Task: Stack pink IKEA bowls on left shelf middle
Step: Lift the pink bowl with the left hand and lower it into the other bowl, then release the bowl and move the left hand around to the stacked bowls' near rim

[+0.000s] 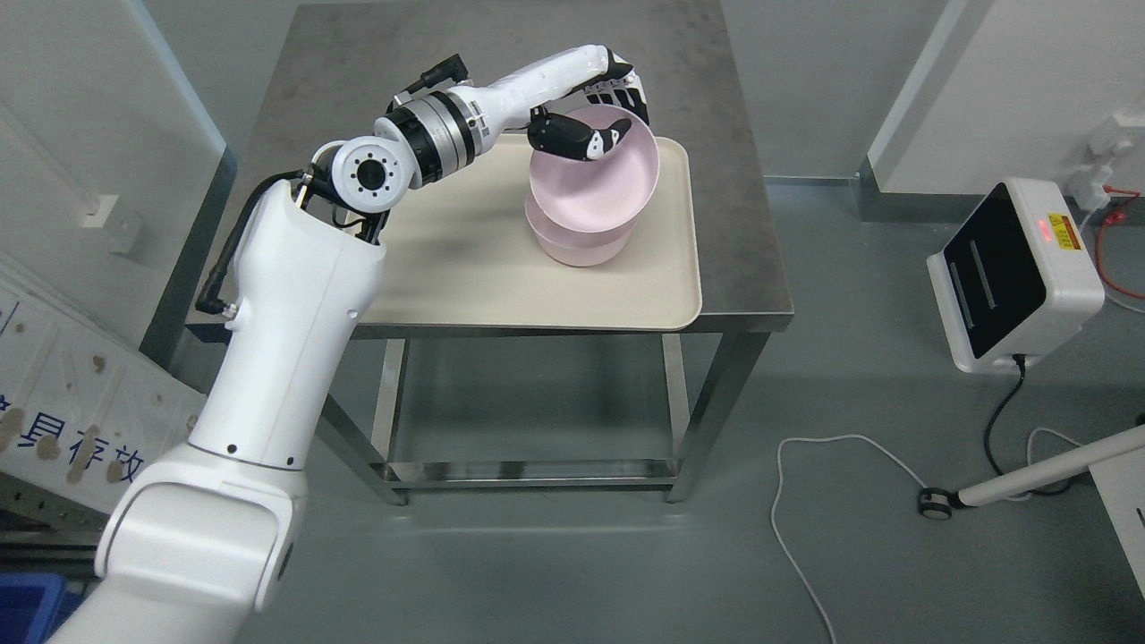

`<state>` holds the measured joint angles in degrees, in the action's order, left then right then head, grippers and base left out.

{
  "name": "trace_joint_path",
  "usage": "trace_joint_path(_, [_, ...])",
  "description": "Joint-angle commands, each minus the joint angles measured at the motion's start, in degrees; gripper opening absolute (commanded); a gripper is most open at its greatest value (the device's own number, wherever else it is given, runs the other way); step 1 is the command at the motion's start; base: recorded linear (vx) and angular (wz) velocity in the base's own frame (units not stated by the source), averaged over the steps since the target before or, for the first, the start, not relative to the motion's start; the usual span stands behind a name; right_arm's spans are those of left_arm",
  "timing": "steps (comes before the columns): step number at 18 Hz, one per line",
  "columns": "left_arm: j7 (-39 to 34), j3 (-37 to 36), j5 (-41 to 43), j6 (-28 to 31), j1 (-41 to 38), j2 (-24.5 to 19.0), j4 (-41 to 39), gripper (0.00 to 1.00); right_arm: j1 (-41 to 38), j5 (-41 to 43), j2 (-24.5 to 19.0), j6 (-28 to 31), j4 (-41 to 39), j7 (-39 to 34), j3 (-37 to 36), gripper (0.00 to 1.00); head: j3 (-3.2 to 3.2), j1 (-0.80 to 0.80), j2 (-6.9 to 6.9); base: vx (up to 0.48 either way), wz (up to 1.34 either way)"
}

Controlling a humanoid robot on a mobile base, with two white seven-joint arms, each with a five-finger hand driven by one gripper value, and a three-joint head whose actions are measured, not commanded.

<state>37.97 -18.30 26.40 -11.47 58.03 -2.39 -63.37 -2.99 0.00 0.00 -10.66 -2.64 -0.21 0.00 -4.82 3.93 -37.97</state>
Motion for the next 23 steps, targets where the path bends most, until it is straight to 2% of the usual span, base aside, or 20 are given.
trace_joint_path(1, [-0.09,-5.25,1.81,-0.66,2.61,1.39,4.49,0.01,0.00,-0.44,1.00,0.03,0.00,0.03,-0.62,1.00,0.00,0.00,0.00,0.000,0.00])
trace_joint_path(14, [0.43,-0.94,3.92,-1.19,2.87,0.81,4.57,0.01,0.00,-0.44,1.00,0.03,0.00,0.03,-0.62,1.00,0.00,0.00,0.01,0.000,0.00])
trace_joint_path(20, [0.78,-1.30,4.54,-1.45,2.35,-2.44,4.93,0.02,0.00,-0.44,1.00,0.03,0.00,0.03,-0.62,1.00,0.00,0.00,0.01,0.000,0.00])
trace_joint_path(21, [1.66,-1.12,4.45,-1.63,1.83,-2.53,4.93,0.05,0.00,-0.44,1.00,0.03,0.00,0.03,-0.62,1.00,0.00,0.00,0.01,0.000,0.00])
trace_joint_path(22, [1.75,-0.95,4.45,-1.63,1.39,-2.27,4.93,0.21,0.00,-0.44,1.00,0.03,0.00,0.03,-0.62,1.00,0.00,0.00,0.00,0.000,0.00])
trace_joint_path(23, [1.49,-0.94,4.36,-1.54,0.77,-1.75,4.84,0.48,0.00,-0.44,1.00,0.03,0.00,-0.05,-0.62,1.00,0.00,0.00,0.00,0.000,0.00])
